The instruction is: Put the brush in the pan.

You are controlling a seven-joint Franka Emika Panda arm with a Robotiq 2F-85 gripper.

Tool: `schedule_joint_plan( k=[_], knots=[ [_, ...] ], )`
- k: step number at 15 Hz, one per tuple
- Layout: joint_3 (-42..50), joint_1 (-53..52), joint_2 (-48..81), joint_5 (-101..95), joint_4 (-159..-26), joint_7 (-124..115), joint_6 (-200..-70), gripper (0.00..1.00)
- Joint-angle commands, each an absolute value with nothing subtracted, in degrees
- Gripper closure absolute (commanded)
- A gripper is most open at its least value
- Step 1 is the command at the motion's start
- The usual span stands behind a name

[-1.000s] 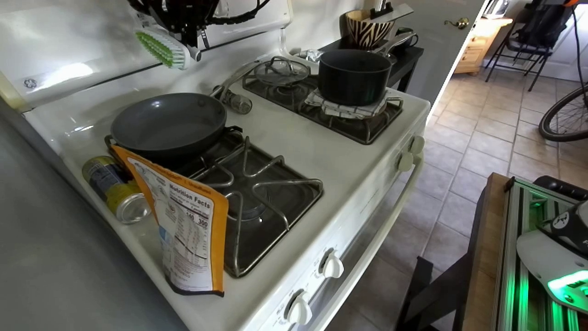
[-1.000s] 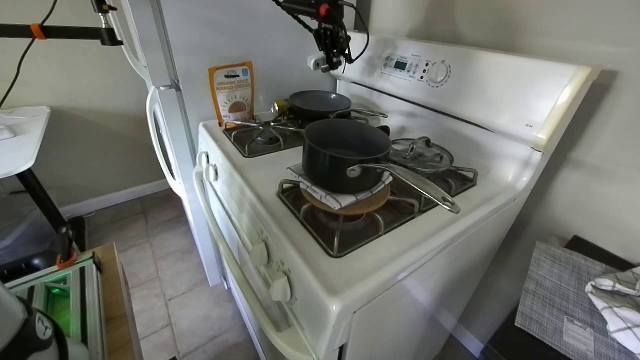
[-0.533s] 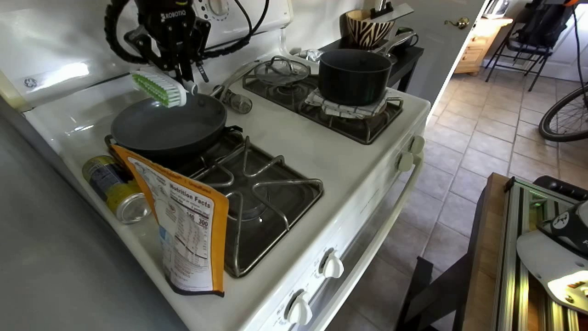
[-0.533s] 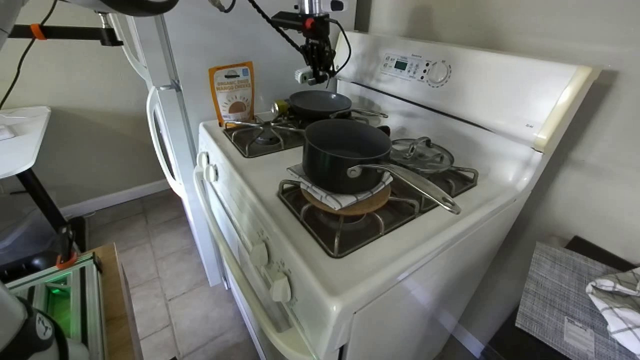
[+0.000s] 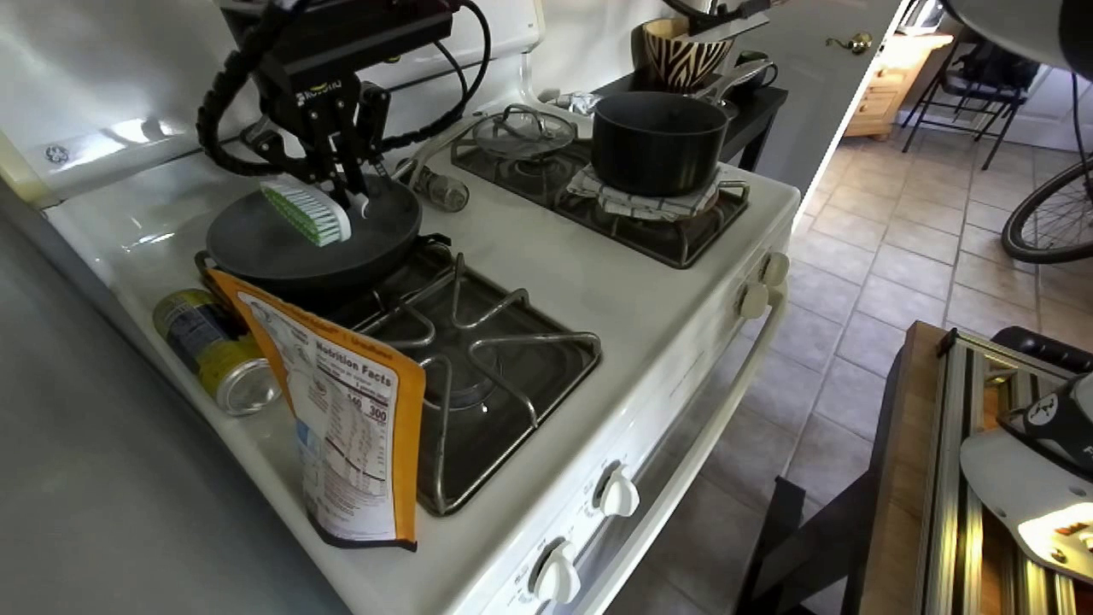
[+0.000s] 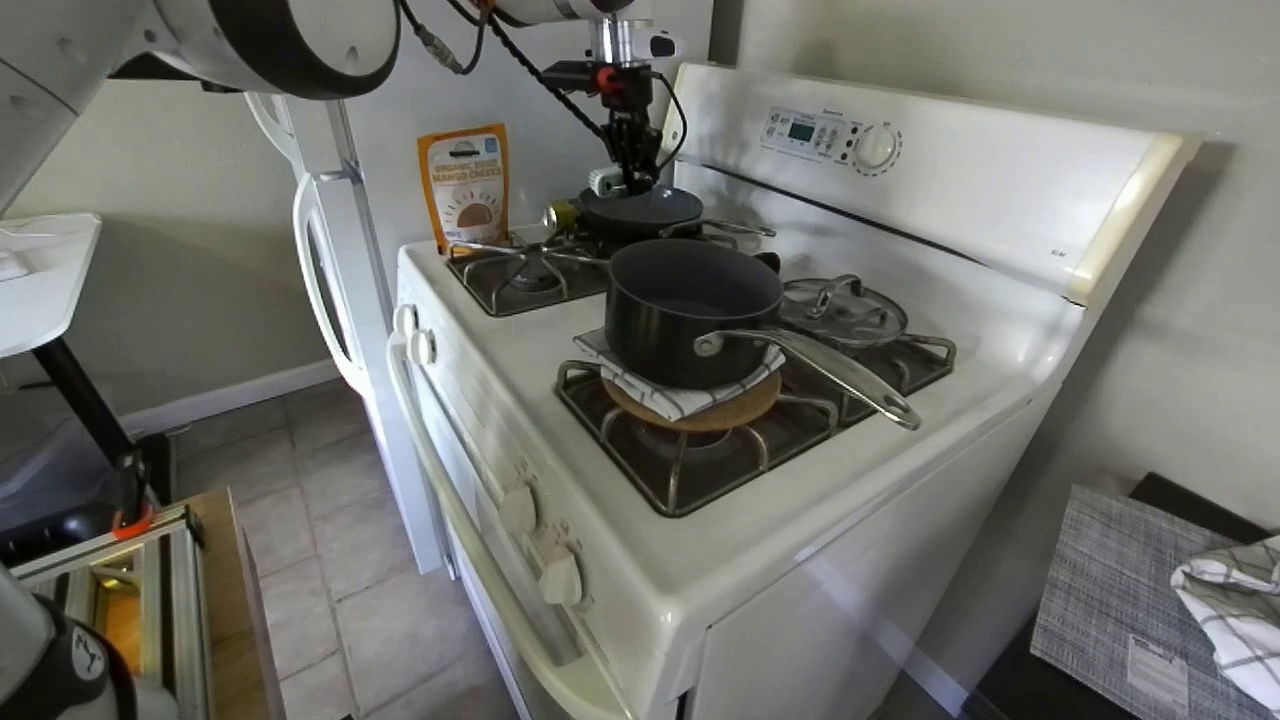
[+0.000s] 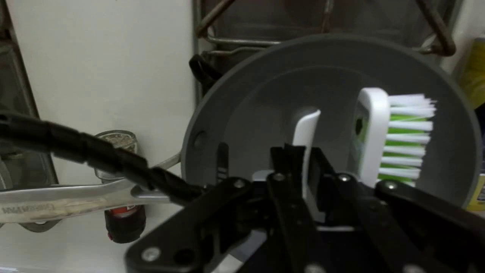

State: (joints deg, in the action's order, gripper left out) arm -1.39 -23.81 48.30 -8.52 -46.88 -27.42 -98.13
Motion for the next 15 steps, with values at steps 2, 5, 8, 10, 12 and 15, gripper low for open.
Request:
schedule_joint_plan(
  k=[2, 5, 8, 10, 12, 15],
  knots=[
    [0.31, -23.61, 54.64, -8.35, -37.50, -28.29, -93.71, 0.96],
    [-0.04, -22.95, 56.44, -8.01, -35.70, -27.40, -93.07, 0.96],
    [-0.39, -22.82, 58.10, -7.83, -33.83, -26.40, -93.02, 0.96],
    [-0.48, -22.78, 58.76, -7.74, -33.22, -26.15, -93.14, 0.96],
    [-0.67, -22.68, 59.24, -7.51, -32.86, -25.80, -93.15, 0.96],
    [-0.97, -22.56, 59.71, -7.20, -32.32, -25.26, -93.07, 0.61]
  ],
)
